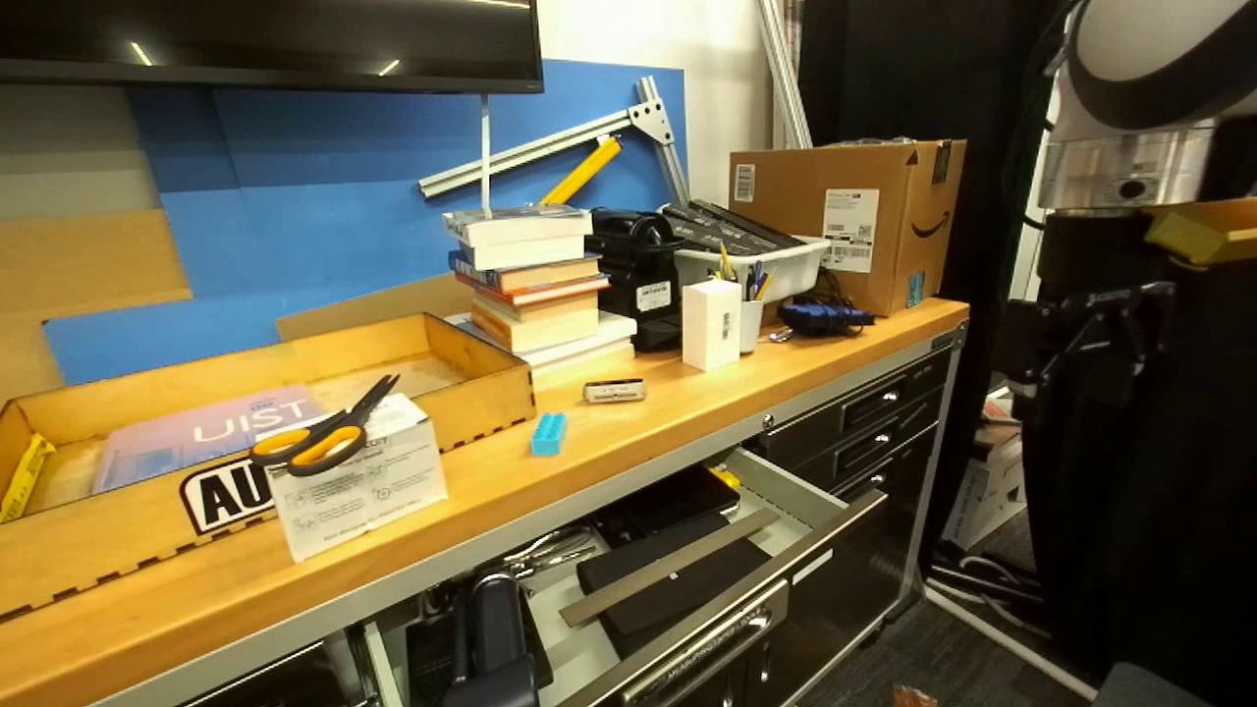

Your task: Put the block in the open drawer, push the drawer closed

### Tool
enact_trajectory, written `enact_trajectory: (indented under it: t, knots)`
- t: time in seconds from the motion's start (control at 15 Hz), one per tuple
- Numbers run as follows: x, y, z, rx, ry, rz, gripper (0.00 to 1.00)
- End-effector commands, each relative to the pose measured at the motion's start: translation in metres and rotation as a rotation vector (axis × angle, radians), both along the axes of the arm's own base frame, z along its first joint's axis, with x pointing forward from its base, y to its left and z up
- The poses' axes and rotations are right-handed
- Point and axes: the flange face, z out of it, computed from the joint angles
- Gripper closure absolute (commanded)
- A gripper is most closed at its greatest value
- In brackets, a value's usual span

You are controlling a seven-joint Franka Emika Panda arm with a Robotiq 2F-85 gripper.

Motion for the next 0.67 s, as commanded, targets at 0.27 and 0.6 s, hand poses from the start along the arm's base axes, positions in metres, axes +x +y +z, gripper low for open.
enact_trajectory:
  t: [0.27,0.6]
  knots:
    - [0.134,0.155,0.011,-0.168,0.014,0.246,0.00]
    - [0.209,0.251,-0.012,-0.131,-0.042,0.324,0.00]
